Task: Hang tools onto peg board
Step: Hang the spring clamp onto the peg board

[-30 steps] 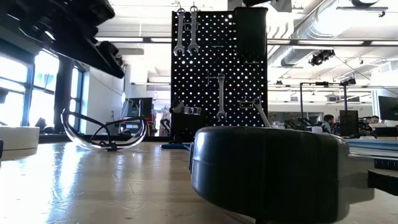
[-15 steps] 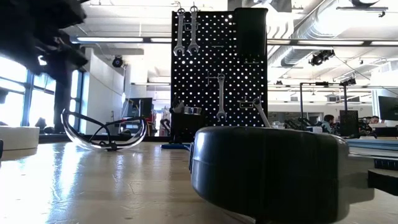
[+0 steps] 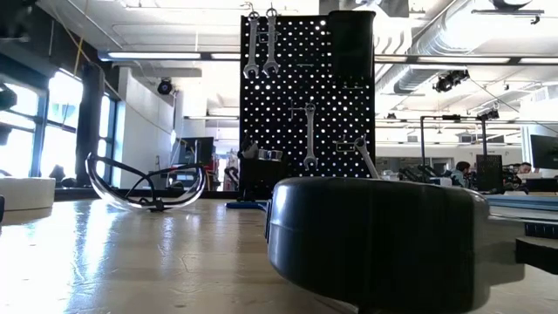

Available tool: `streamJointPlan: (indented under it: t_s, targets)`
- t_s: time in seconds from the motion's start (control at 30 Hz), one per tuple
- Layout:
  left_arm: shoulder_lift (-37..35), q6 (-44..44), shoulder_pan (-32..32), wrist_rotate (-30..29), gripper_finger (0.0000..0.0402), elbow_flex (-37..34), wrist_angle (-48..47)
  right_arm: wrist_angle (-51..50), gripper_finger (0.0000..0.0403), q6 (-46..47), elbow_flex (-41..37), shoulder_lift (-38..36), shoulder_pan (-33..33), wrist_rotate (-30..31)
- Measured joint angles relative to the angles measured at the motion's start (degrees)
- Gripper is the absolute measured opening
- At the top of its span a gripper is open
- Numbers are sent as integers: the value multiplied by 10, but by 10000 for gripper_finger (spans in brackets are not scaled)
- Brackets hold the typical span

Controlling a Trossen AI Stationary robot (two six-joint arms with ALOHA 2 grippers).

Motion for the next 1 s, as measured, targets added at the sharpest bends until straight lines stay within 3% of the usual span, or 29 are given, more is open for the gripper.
streamJointPlan:
  t_s: [0.23, 0.47, 0.67, 0.77, 1.0]
  targets:
    - [97, -60, -52, 9, 197, 0, 37, 1, 162, 0, 0, 29, 33, 13]
    - [198, -80, -55, -32, 187, 2, 47, 3, 162, 7, 0, 45, 56, 14]
    - [237, -78, -41, -48, 173, 6, 52, -5, 162, 41, 0, 45, 76, 27]
    - [238, -67, -42, -67, 139, 5, 51, -28, 162, 67, 0, 45, 93, 56]
    - [239, -6, -37, -108, 14, 2, 56, -71, 162, 157, -2, 49, 136, 97]
